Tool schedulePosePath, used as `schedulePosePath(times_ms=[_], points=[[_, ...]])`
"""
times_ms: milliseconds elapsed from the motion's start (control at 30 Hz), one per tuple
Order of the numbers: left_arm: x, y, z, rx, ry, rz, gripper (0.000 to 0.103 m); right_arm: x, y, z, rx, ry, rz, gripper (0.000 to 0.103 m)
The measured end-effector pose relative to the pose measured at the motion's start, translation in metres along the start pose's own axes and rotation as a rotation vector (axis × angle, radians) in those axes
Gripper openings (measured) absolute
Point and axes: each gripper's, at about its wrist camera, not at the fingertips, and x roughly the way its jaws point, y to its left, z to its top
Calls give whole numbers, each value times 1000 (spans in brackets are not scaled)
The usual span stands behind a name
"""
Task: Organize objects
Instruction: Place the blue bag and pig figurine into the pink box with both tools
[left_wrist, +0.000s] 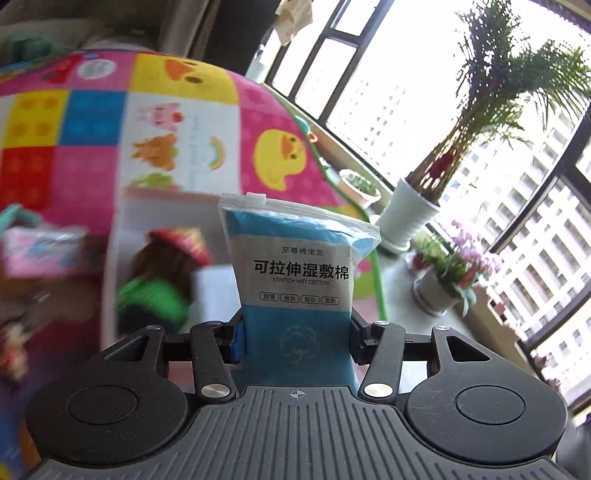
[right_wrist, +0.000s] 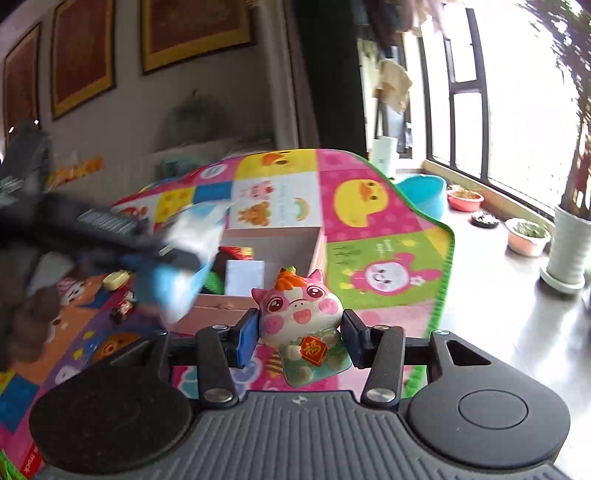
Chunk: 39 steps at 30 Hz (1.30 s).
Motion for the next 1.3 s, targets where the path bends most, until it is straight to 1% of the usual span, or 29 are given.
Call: schedulePosePath(times_ms=[33, 67, 100, 133, 167, 200, 267, 367, 400, 433, 500, 533, 633, 767, 833, 933, 1067, 1133, 1167, 1200, 1233, 1300], points=[[20, 0, 7, -4, -6, 5, 55, 2, -4, -3, 11, 4, -5, 47], [36, -1, 11, 8, -11, 28, 55, 3, -8, -5, 20, 9, -10, 47], [52, -1, 13, 25, -7, 72, 55, 4, -12, -8, 25, 13, -16, 47], [66, -2, 13, 38, 3, 131, 55, 5, -15, -10, 27, 18, -19, 47], [76, -1, 11, 42, 24, 181, 55, 6, -18, -12, 26, 21, -22, 47], [82, 3, 8, 41, 56, 202, 56, 7, -21, -13, 23, 22, -24, 47], [86, 1, 0, 46, 123, 199, 56, 8, -26, -15, 15, 19, -30, 47], [85, -4, -7, 56, 193, 211, 58, 19, -33, -13, 33, 31, -38, 47], [83, -3, -8, 48, 206, 210, 58, 24, -33, -11, 38, 35, -40, 47], [78, -2, -7, 42, 204, 203, 58, 27, -33, -10, 38, 36, -41, 47], [65, -2, -7, 43, 186, 186, 58, 30, -31, -8, 32, 35, -35, 47], [57, -3, -8, 44, 175, 173, 56, 32, -30, -7, 29, 37, -34, 47], [23, -4, -14, 55, 136, 121, 54, 40, -27, -3, 24, 47, -36, 47], [-39, 5, -36, 98, 5, 71, 53, 50, -22, 12, 21, 47, -19, 47], [-66, 17, -49, 126, -62, 89, 54, 58, -13, 27, 8, 35, 10, 47], [-95, 40, -68, 141, -139, 159, 54, 80, 3, 58, -20, 25, 55, 47], [-116, 77, -84, 46, -151, 195, 54, 134, 18, 111, 36, 51, 87, 47], [-127, 93, -91, 5, -163, 208, 54, 168, 24, 134, 49, 97, 95, 49], [-133, 100, -94, -11, -170, 214, 53, 182, 26, 141, 57, 118, 72, 56], [-139, 107, -96, -23, -177, 218, 53, 192, 29, 146, 62, 123, 31, 58], [-143, 114, -98, -33, -183, 221, 53, 199, 32, 148, 57, 127, 3, 59], [-149, 128, -102, -51, -187, 232, 53, 204, 39, 144, 41, 144, -15, 59]])
